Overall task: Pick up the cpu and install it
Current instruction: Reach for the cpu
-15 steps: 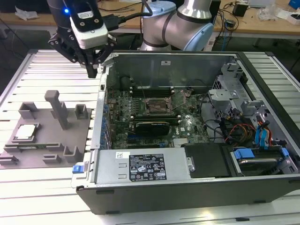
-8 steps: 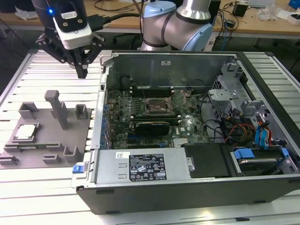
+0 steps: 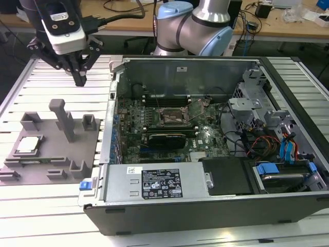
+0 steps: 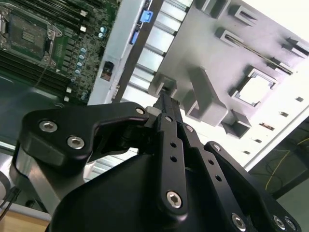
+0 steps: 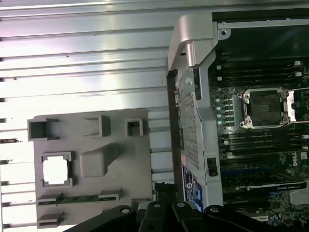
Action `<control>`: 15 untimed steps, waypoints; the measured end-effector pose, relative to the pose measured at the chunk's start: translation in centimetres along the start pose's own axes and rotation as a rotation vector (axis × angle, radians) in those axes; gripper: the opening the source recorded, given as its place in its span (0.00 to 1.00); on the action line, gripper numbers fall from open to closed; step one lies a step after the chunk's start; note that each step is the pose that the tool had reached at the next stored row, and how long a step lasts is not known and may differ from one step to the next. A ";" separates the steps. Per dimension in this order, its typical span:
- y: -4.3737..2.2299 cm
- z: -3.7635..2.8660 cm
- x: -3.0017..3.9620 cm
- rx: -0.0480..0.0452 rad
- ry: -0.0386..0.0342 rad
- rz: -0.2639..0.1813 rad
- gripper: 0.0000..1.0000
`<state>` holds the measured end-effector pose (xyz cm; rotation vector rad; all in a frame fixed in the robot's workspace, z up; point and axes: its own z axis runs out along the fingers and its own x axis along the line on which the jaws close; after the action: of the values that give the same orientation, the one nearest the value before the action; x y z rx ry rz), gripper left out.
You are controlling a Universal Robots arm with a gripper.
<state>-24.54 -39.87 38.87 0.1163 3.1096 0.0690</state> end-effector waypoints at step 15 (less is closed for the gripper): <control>-0.34 0.62 4.16 -0.0001 -0.0016 0.000 0.11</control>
<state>-28.69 -39.87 38.13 0.1162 3.1080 0.0691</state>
